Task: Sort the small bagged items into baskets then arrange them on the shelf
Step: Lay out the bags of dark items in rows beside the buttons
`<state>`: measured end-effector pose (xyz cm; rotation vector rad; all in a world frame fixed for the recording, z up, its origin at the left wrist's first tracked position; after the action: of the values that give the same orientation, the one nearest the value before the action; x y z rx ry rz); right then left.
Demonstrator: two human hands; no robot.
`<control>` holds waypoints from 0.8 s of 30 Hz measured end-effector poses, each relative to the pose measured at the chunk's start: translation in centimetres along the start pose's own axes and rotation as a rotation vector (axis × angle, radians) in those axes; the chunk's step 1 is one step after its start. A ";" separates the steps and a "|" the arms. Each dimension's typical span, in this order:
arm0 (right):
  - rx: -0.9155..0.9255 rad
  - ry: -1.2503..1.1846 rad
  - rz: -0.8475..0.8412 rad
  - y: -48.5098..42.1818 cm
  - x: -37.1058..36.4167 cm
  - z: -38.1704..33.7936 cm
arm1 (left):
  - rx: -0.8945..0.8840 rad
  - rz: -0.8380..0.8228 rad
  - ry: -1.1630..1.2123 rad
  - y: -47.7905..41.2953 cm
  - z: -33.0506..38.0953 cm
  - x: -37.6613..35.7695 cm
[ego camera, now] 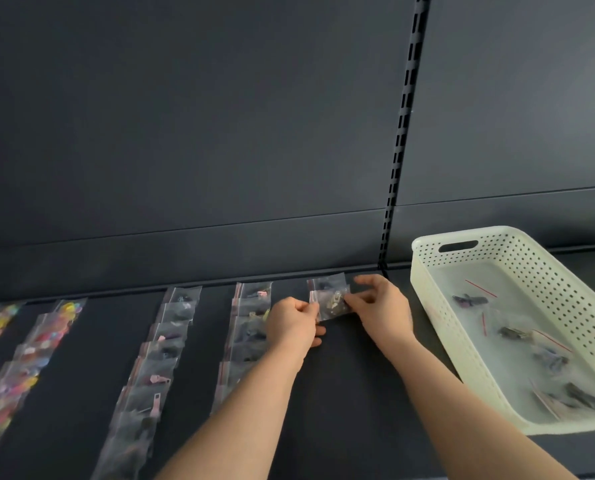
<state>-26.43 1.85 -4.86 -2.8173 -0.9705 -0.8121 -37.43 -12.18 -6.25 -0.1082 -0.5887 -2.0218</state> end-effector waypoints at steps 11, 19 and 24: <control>-0.029 0.210 0.086 -0.5 -0.4 0.3 | -0.028 0.017 -0.380 -1.2 0.5 -0.2; 0.233 0.248 0.078 0.6 2.4 -3.8 | -0.126 0.007 -0.181 0.2 2.2 -0.9; 0.285 0.492 0.250 1.4 10.5 -3.8 | -0.226 -0.206 -0.137 3.7 5.8 -6.7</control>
<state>-20.44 5.75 3.80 -2.2724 -0.5881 -1.1470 -31.88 -5.70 -1.92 -0.3361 -0.4691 -2.2902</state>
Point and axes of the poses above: each hand's wrist, its own y-axis away from the middle knuckle, its own x-axis out of the back of the hand, z = x × y, the point moved 7 cm from there along -y, towards the middle knuckle, and after that the axes turned 4 degrees about -z, right-handed, at the moved point
